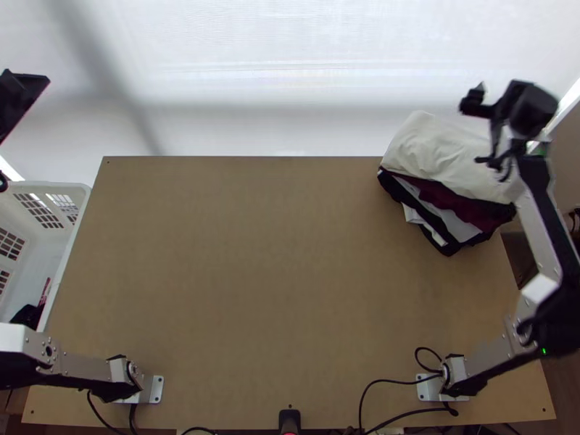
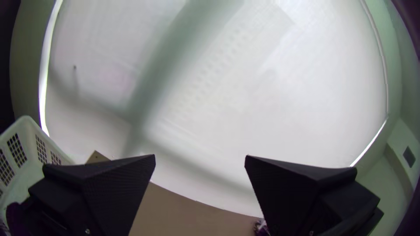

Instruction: Fold the t-shirt

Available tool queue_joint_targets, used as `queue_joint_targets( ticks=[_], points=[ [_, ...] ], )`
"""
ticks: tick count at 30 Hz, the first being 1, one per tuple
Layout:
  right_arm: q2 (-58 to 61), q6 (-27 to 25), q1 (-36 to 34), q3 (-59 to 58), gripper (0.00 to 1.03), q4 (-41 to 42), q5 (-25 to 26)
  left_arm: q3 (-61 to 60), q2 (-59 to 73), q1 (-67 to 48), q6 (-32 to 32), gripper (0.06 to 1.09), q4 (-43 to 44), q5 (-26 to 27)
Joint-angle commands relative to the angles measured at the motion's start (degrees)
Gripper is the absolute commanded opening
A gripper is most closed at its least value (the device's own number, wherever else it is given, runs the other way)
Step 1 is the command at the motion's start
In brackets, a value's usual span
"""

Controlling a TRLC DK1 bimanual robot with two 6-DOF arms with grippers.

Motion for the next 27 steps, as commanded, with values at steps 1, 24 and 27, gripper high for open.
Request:
queue_joint_targets(
  ticks=[1,24,27],
  points=[
    [-8.5,0.4,-0.7,3.5,0.99,-5.2,-1.6,-3.3,-5.5,0.3,2.9,1.05,3.3,-2.9],
    [-59.0,-4.4,4.3,-54.1,0.99,17.3,-4.4,-69.0,-46.2,11.8,9.1,1.05,38.8,-9.0],
    [-60.8,-5.0,5.4,-58.9,0.99,18.7,-4.4,-75.8,-48.9,8.0,10.1,1.05,41.0,-12.6]
  ],
)
